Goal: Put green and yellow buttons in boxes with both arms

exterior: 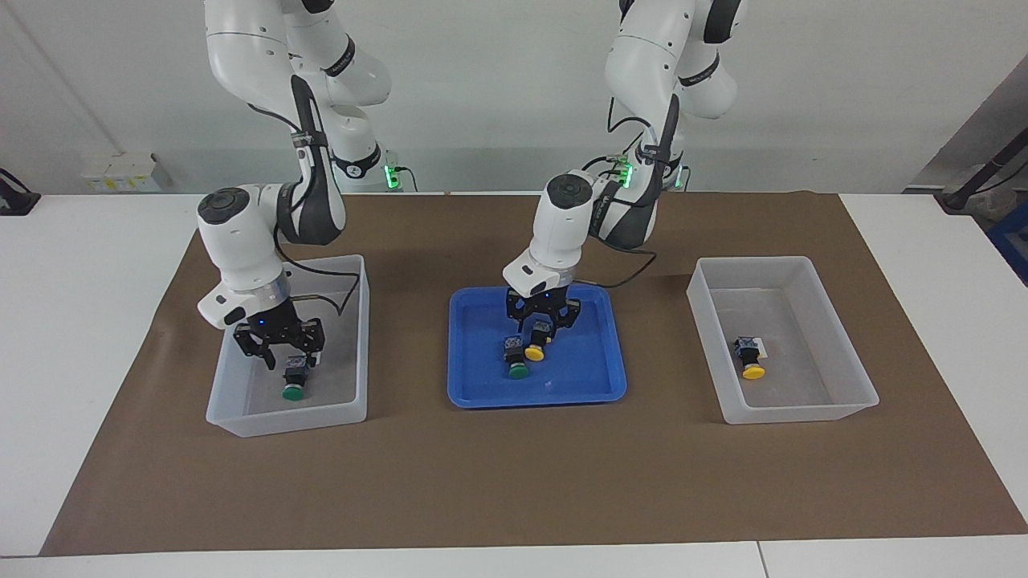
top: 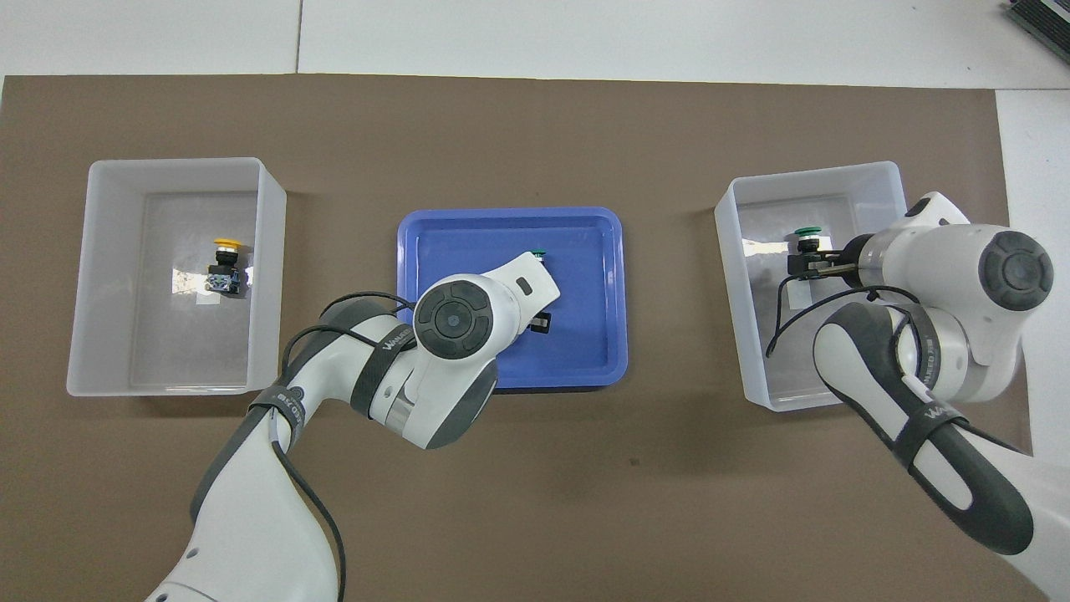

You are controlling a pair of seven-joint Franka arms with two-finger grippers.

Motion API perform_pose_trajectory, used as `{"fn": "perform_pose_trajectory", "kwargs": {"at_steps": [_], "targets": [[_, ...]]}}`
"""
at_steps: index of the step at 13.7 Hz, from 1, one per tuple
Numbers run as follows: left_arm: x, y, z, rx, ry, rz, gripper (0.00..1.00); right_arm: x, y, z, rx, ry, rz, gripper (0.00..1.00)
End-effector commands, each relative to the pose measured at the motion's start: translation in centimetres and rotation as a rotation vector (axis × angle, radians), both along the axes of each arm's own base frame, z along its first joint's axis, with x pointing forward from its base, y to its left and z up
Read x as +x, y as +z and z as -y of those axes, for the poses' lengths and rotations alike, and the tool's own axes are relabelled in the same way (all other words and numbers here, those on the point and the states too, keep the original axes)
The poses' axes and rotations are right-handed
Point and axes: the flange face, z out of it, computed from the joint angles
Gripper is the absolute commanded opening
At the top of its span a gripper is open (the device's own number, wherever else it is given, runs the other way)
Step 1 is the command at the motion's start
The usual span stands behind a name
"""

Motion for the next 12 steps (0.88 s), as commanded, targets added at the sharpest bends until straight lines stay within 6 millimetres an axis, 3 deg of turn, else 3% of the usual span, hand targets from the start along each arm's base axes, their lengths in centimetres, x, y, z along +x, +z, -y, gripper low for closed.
{"fn": "perform_pose_trajectory", "kwargs": {"at_steps": [1,5,6,9,12], "targets": [[-0.2,-0.2,-0.3,-0.006,-0.015,0.013,0.39,0.5,2.8,-0.6,-0.009,0.025,0.005,1.0],[0.2,-0.2,-0.9,0.0,-0.005,0.005,0.04,0.9,8.2,-2.8,-0.002,0.051,-0.029,1.0],[0.3,-0.1,-1.0,-0.001,-0.002,0.007,0.0,0.9,9.3,-3.1,-0.001,0.054,-0.023,1.0],[1.2,1.1,-1.0,-0.004,0.011,0.006,0.0,1.2,12.4,-6.8,0.024,0.01,-0.024,1.0],[4.4,5.8,-3.9,0.002,0.065,-0.015,0.0,0.9,13.0,-11.8,0.052,-0.017,-0.016,1.0]]}}
